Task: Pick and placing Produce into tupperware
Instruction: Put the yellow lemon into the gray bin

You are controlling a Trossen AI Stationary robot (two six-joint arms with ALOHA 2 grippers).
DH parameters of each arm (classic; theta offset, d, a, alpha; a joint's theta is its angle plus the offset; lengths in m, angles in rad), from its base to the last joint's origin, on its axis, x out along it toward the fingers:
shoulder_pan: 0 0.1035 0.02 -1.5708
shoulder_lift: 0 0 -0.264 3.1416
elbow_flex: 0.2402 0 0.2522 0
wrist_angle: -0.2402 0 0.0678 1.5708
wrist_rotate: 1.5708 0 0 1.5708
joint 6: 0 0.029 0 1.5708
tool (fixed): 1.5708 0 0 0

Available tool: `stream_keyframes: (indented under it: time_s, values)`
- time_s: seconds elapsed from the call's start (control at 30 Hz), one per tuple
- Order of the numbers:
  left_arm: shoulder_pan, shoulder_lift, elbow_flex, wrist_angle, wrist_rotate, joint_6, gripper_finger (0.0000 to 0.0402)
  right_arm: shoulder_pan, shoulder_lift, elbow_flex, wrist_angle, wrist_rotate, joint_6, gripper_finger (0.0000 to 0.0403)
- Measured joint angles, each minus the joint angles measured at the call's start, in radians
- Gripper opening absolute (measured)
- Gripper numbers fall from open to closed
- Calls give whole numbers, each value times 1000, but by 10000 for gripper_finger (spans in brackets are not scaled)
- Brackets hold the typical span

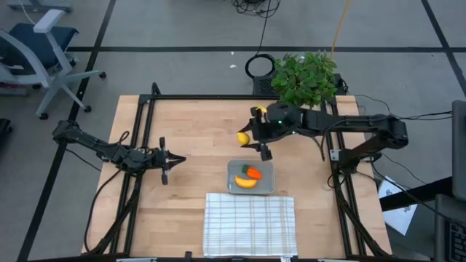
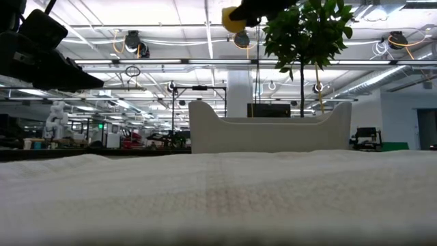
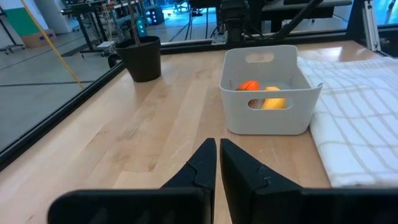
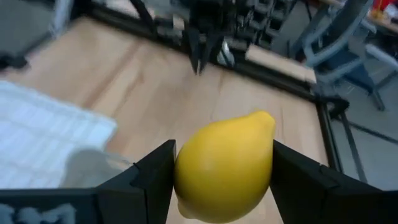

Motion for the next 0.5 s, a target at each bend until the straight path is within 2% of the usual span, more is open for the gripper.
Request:
stream_keyframes:
  time_s: [0.1,0.5]
  values:
    - [0,0,0,1,0,0,26,0,-48,-71,76,-30,43,208]
    - [0,0,0,2,-1,0,26,-10,-254,-345,281,-26,100,208]
